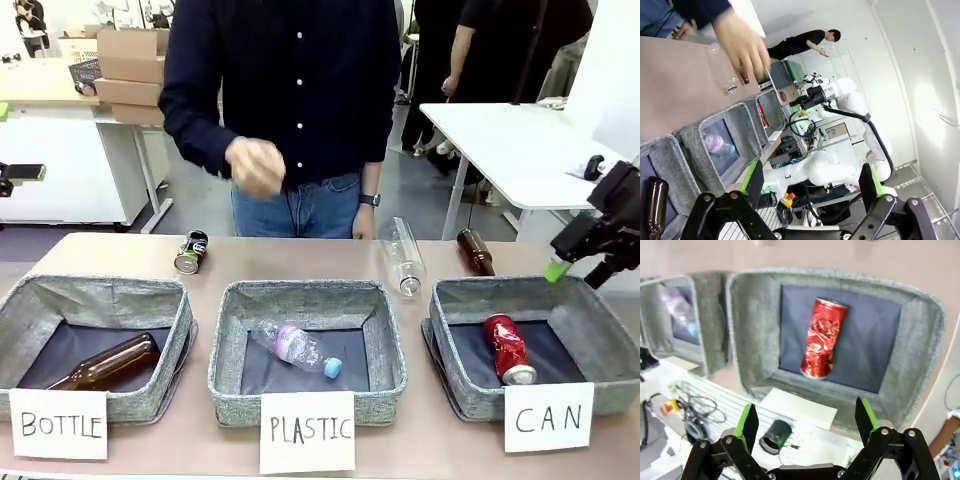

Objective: Sort the can waste into the basket.
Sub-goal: Pick up the can waste from the table and place it in the right Fabric basket.

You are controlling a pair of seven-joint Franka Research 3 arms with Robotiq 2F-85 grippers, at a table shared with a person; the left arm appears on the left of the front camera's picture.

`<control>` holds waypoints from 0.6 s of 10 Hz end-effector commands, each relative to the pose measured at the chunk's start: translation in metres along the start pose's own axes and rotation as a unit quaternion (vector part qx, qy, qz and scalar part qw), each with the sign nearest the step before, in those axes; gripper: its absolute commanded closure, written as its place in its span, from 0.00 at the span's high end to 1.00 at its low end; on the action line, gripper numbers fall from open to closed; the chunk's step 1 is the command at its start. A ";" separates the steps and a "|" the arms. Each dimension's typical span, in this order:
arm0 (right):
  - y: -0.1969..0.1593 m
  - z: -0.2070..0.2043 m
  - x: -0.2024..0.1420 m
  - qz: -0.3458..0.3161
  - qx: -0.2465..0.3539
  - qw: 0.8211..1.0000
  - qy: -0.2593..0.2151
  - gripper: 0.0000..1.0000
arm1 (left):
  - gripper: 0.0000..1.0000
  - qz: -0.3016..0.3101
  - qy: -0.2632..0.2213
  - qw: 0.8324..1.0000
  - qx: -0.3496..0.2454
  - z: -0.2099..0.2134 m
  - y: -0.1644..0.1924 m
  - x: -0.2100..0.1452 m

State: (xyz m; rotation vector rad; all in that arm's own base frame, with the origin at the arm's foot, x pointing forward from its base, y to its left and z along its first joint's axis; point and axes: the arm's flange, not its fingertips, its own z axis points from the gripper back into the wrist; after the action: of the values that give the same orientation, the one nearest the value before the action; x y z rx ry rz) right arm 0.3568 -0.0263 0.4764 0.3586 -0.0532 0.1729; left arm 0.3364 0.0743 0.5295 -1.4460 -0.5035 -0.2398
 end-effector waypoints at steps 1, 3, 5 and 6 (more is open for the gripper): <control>0.009 0.014 0.002 0.001 0.139 0.989 -0.046 1.00 | 1.00 -0.011 -0.003 1.000 -0.010 -0.001 -0.001 0.001; 0.007 0.065 -0.012 0.005 0.576 0.808 -0.125 1.00 | 1.00 -0.011 -0.003 1.000 -0.010 -0.001 -0.001 0.001; -0.010 0.076 -0.008 -0.072 0.753 0.652 -0.056 1.00 | 1.00 -0.011 -0.003 1.000 -0.010 -0.001 -0.001 0.001; -0.016 0.070 0.001 -0.161 0.749 0.636 -0.092 1.00 | 1.00 -0.011 -0.003 1.000 -0.010 -0.001 -0.001 0.001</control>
State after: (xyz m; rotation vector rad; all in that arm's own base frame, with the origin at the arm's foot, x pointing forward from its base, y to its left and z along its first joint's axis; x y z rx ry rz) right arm 0.3365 -0.0636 0.5571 1.3068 -0.1275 0.1244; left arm 0.3362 0.0747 0.5296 -1.4459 -0.5044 -0.2389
